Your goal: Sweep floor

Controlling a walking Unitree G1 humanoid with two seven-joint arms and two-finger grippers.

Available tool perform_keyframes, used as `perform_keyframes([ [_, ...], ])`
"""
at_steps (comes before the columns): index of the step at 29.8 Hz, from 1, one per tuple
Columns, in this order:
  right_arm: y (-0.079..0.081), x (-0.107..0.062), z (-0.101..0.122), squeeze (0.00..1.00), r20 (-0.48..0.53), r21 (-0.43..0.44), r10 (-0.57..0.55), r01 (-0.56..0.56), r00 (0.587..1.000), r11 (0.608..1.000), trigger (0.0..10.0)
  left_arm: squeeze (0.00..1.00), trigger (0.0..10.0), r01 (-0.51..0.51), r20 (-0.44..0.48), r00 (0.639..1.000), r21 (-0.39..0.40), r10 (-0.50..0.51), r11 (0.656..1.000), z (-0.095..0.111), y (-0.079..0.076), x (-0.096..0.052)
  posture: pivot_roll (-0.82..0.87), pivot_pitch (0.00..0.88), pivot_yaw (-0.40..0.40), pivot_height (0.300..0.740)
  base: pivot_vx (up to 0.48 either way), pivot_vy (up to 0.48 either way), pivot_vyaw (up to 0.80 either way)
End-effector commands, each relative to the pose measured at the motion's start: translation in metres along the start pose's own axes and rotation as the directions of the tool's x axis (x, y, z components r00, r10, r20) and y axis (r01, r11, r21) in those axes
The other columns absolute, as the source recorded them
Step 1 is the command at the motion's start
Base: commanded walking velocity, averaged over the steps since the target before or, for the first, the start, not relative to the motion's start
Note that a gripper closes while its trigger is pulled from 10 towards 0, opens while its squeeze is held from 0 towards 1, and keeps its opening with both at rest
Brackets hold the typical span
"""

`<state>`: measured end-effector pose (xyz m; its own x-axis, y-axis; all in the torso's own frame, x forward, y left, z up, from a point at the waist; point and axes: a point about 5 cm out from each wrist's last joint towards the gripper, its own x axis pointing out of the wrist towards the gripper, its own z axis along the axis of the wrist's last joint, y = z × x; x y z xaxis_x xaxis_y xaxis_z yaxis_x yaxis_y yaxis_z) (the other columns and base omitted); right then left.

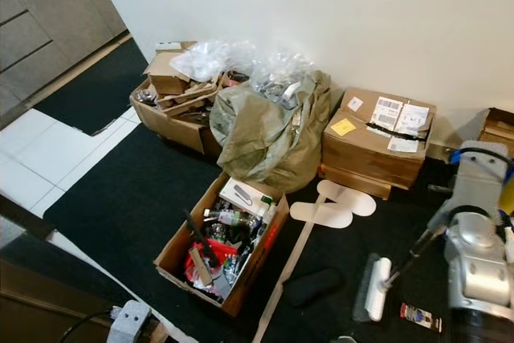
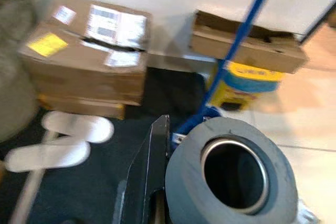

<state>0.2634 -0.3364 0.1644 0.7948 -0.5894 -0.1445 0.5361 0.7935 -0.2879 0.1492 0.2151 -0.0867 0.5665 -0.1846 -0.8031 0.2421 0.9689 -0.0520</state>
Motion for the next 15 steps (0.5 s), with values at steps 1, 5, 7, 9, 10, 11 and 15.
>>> perform_keyframes([
  [1,-0.024,-0.002,-0.008,0.0,-0.027,-0.13,-0.168,0.163,0.985,0.978,10.0,0.0,10.0,-0.017,-0.035,0.999,-0.006,0.016,1.0,-0.008,0.006,-0.004,-0.13,0.165,0.126,0.74,0.0,0.0,0.0],
  [5,-0.055,-0.008,0.006,0.0,-0.001,-0.156,-0.255,0.251,0.967,0.955,10.0,0.0,10.0,-0.011,-0.041,0.999,-0.004,0.011,1.0,-0.005,0.005,-0.002,-0.15,0.141,0.125,0.74,0.0,0.0,0.0],
  [7,-0.06,-0.009,0.009,0.0,0.007,-0.159,-0.269,0.267,0.963,0.951,10.0,0.0,10.0,-0.009,-0.042,0.999,-0.003,0.009,1.0,-0.005,0.004,-0.002,-0.15,0.141,0.125,0.74,0.0,0.0,0.0],
  [9,-0.064,-0.01,0.013,0.0,0.016,-0.158,-0.276,0.275,0.961,0.949,10.0,0.0,10.0,-0.007,-0.044,0.999,-0.001,0.007,1.0,-0.005,0.004,-0.002,-0.15,0.122,0.125,0.74,0.0,0.0,0.0],
  [10,-0.064,-0.01,0.013,0.0,0.016,-0.158,-0.276,0.275,0.961,0.949,10.0,0.0,10.0,-0.007,-0.044,0.999,-0.001,0.007,1.0,-0.005,0.004,-0.002,-0.15,0.122,0.125,0.74,0.0,0.0,0.0],
  [11,-0.067,-0.011,0.018,0.0,0.029,-0.158,-0.278,0.279,0.96,0.947,10.0,0.0,10.0,-0.006,-0.045,0.999,-0.001,0.006,1.0,-0.004,0.004,-0.001,-0.15,0.113,0.125,0.74,0.0,0.0,0.0],
  [15,-0.073,-0.014,0.031,0.0,0.061,-0.161,-0.282,0.289,0.957,0.944,10.0,0.0,10.0,-0.004,-0.044,0.999,-0.003,0.004,1.0,-0.002,0.003,0.0,-0.16,0.115,0.125,0.74,0.0,0.0,0.0],
])
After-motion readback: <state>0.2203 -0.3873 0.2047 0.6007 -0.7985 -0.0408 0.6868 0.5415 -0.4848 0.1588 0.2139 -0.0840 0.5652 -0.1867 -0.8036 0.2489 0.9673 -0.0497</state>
